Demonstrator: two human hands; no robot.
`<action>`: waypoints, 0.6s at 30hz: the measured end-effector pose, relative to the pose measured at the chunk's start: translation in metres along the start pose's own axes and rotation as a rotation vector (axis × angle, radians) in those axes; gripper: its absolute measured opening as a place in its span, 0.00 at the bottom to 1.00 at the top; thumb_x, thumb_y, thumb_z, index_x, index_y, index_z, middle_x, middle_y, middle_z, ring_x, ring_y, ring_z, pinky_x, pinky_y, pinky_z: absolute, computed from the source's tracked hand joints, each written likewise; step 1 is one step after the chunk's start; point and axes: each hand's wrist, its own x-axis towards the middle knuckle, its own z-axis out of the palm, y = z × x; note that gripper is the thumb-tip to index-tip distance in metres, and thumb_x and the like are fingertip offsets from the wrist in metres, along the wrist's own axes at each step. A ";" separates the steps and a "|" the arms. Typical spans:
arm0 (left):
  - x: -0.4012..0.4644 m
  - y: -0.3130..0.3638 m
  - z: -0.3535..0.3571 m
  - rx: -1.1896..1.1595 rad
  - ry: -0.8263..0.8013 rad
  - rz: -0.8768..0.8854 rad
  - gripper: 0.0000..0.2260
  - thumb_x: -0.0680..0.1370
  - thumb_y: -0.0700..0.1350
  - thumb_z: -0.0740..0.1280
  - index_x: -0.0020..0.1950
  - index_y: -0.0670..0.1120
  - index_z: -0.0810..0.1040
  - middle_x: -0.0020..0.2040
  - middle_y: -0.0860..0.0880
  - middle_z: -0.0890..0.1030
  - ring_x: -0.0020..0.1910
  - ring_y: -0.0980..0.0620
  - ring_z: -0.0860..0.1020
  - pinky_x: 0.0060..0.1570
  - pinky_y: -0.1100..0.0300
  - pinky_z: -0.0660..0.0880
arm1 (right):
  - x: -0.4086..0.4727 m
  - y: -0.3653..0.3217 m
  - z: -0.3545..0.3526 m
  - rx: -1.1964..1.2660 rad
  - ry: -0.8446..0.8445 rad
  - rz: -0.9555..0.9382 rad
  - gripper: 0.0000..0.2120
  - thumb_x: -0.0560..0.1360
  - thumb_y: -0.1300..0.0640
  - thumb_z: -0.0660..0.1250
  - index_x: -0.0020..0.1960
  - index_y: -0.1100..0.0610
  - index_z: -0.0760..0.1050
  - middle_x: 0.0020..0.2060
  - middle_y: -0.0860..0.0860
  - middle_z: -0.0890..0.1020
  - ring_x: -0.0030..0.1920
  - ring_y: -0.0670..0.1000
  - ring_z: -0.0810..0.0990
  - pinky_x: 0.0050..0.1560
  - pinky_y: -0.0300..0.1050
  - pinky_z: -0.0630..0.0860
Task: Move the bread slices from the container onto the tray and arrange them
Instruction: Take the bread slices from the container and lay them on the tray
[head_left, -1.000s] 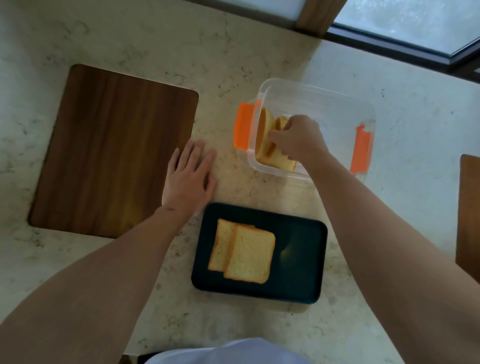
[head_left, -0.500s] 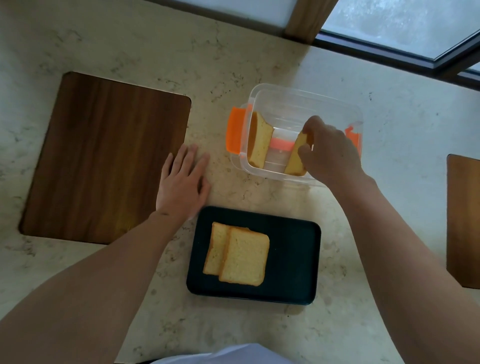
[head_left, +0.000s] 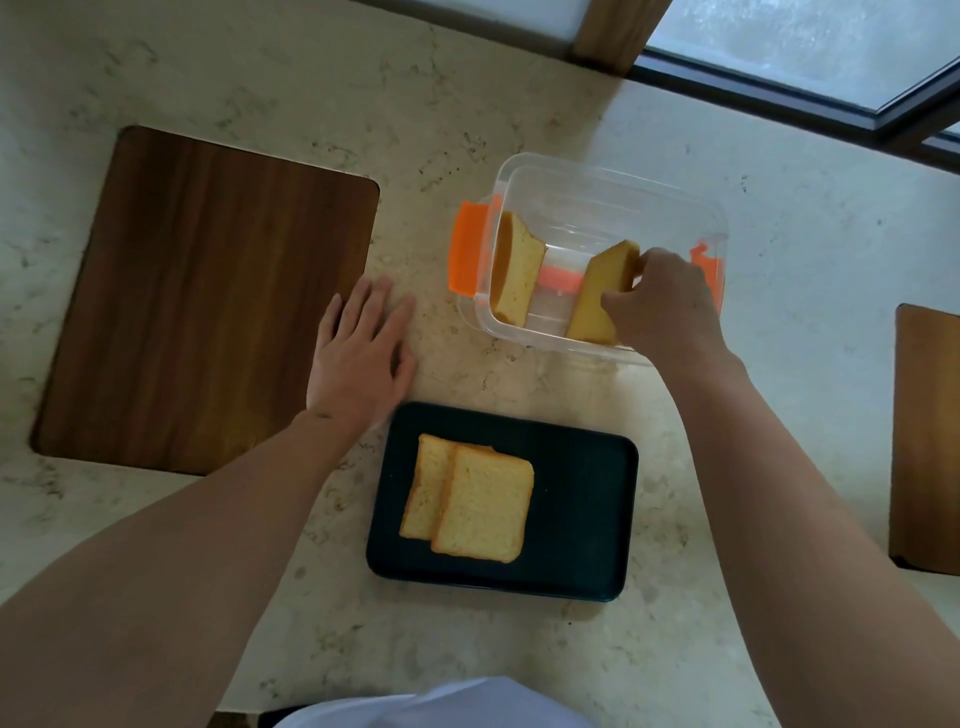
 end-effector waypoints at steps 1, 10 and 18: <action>0.000 0.000 0.000 0.000 0.000 0.000 0.25 0.84 0.55 0.49 0.81 0.51 0.59 0.83 0.44 0.56 0.82 0.45 0.49 0.79 0.41 0.50 | -0.002 -0.001 -0.003 -0.001 0.025 -0.024 0.10 0.75 0.61 0.66 0.55 0.62 0.78 0.44 0.57 0.83 0.41 0.56 0.82 0.37 0.43 0.71; 0.001 -0.001 0.004 0.000 0.019 0.006 0.25 0.84 0.56 0.49 0.81 0.52 0.58 0.83 0.44 0.57 0.82 0.45 0.50 0.79 0.42 0.50 | -0.121 0.013 -0.025 0.985 -0.113 -0.220 0.07 0.78 0.54 0.71 0.56 0.52 0.80 0.46 0.48 0.86 0.48 0.49 0.86 0.44 0.42 0.83; 0.000 -0.001 0.004 0.004 0.054 0.011 0.25 0.84 0.54 0.51 0.81 0.51 0.60 0.82 0.43 0.60 0.82 0.44 0.53 0.79 0.43 0.50 | -0.188 0.096 0.085 1.035 -0.520 0.405 0.12 0.80 0.57 0.70 0.62 0.58 0.79 0.52 0.53 0.87 0.51 0.53 0.87 0.44 0.43 0.83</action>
